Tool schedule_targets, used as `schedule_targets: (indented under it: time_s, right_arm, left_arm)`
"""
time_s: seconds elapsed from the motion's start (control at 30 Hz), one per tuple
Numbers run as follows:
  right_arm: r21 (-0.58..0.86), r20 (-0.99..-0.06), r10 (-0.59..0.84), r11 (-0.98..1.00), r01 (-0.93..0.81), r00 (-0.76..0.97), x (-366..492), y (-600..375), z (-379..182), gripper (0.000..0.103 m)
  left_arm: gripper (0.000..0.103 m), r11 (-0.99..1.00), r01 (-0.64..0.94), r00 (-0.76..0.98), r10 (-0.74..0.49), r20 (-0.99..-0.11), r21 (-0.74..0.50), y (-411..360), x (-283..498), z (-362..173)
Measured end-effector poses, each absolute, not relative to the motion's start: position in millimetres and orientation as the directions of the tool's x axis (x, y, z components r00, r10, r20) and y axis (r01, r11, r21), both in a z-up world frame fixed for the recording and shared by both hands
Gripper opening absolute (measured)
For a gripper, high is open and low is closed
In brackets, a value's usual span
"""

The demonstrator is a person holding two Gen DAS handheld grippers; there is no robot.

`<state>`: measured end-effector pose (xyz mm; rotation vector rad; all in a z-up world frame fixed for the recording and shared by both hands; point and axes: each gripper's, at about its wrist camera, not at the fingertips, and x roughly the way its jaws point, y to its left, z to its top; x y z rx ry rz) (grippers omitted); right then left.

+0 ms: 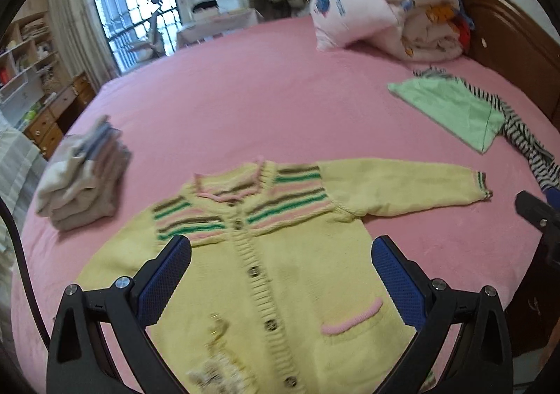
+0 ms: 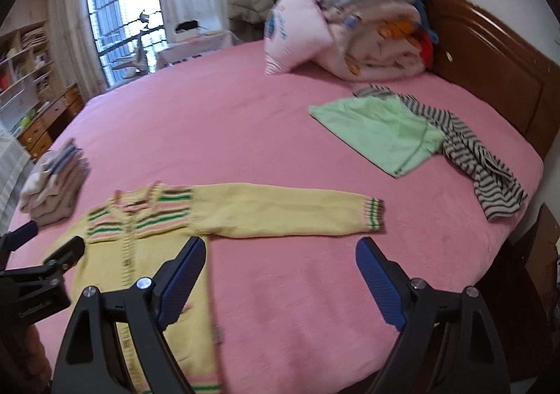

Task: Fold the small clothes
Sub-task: 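Move the right tool to the cardigan sleeve cuff and grasp it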

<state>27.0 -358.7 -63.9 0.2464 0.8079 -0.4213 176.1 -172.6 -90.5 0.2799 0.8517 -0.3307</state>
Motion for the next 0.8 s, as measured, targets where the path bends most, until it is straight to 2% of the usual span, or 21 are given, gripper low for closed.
schedule_targets:
  time_s: [0.17, 0.33, 0.57, 0.73, 0.8]
  right_arm:
    - [0.118, -0.78, -0.241, 0.849, 0.515, 0.577, 40.0, -408.9, -100.5, 0.088]
    - [0.237, -0.822, -0.152, 0.786, 0.571, 0.549, 45.9, -452.5, -141.6, 0.088]
    - [0.318, -0.859, -0.059, 0.716, 0.622, 0.508, 54.2, -489.1, -191.5, 0.077]
    - [0.384, -0.853, -0.009, 0.666, 0.639, 0.522, 66.2, -509.2, -213.8, 0.072]
    - [0.393, -0.845, -0.018, 0.657, 0.644, 0.534, 70.8, -512.2, -215.2, 0.072]
  left_arm:
    - [0.102, 0.876, 0.458, 0.555, -0.149, -0.818, 0.151, -233.1, 209.3, -147.7]
    - [0.102, 0.83, 0.507, 0.538, -0.094, -0.838, 0.232, -278.2, 226.7, -191.8]
    - [0.102, 0.825, 0.516, 0.526, -0.09, -0.845, 0.233, -302.9, 241.5, -214.7]
    - [0.083, 0.827, 0.522, 0.499, -0.096, -0.861, 0.21, -314.4, 248.5, -221.5]
    - [0.072, 0.83, 0.527, 0.479, -0.109, -0.871, 0.186, -317.2, 250.9, -223.5]
